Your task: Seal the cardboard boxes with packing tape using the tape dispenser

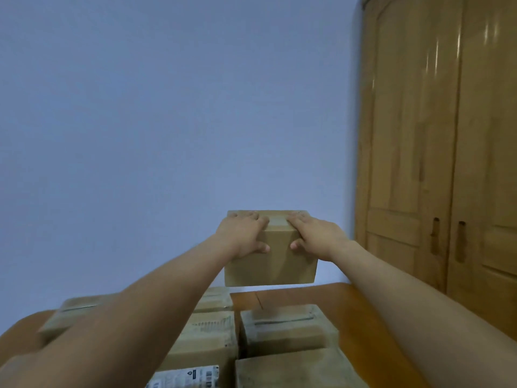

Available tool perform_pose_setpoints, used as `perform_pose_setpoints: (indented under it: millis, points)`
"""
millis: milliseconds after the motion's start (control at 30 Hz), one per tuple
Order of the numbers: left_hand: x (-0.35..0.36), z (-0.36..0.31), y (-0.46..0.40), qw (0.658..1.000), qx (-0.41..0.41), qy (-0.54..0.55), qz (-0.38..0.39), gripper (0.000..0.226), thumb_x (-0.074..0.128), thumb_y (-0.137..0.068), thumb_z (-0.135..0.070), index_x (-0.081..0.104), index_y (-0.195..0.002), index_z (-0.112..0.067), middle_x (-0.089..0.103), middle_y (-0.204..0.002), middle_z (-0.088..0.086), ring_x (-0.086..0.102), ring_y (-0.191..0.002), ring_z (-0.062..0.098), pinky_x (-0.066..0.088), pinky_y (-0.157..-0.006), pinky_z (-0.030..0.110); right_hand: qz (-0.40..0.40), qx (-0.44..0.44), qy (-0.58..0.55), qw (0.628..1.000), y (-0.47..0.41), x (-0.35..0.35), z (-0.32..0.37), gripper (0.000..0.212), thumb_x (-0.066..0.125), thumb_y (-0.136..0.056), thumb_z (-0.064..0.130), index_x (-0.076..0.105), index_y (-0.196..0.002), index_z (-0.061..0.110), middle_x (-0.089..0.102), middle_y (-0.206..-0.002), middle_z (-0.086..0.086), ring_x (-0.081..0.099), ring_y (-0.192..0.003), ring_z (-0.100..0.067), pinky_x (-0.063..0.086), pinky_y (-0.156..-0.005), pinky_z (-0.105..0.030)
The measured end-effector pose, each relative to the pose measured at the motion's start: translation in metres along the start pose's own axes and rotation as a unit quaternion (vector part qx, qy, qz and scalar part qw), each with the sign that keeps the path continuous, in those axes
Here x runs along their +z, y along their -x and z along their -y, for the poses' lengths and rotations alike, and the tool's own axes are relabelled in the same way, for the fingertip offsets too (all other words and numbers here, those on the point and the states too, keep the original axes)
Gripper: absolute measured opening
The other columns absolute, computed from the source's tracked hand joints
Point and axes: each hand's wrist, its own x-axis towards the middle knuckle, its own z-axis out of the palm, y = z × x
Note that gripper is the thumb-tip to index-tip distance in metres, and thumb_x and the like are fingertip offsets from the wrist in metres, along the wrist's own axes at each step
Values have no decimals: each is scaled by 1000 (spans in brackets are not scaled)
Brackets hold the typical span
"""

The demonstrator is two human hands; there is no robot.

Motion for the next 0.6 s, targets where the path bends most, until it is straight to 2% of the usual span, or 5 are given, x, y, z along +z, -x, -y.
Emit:
perform_pose_setpoints:
  millis: [133,267,367,500,600]
  points:
    - [42,2,-25,1000,-15,18,-11,61,57,-88,-51,39,-137,-18,44,-140,6,40,-131,25,32,-103,38,9,-5,5,1000,-23,32,-9,64,51,-96,31,19,-151,21,11,-159,5,26,-141,-16,39,-98,-33]
    - [83,-4,-46,1000,-29,12,1,62,55,-90,-49,36,-140,-18,42,-144,7,35,-135,24,30,-107,41,16,-1,1,1000,-40,71,-19,66,51,-96,27,17,-151,21,7,-160,5,22,-143,-15,39,-99,-32]
    - [115,-16,-52,999,-42,3,34,59,53,-92,-47,36,-141,-18,41,-145,7,33,-137,25,26,-109,44,56,4,-9,998,-45,107,-26,68,53,-95,27,17,-152,20,8,-160,3,17,-145,-15,34,-105,-33]
    - [154,-31,-53,994,-71,16,83,53,48,-93,-41,38,-139,-17,44,-143,8,39,-133,27,20,-112,48,84,0,-25,996,-47,149,-32,68,53,-95,28,17,-152,21,9,-160,3,24,-142,-18,33,-106,-32]
    - [167,-39,-51,987,-88,20,135,42,43,-91,-34,51,-128,-17,54,-133,9,48,-125,28,18,-113,51,131,-5,-37,991,-48,178,-31,64,51,-96,28,19,-151,19,11,-160,-1,18,-144,-20,23,-112,-32]
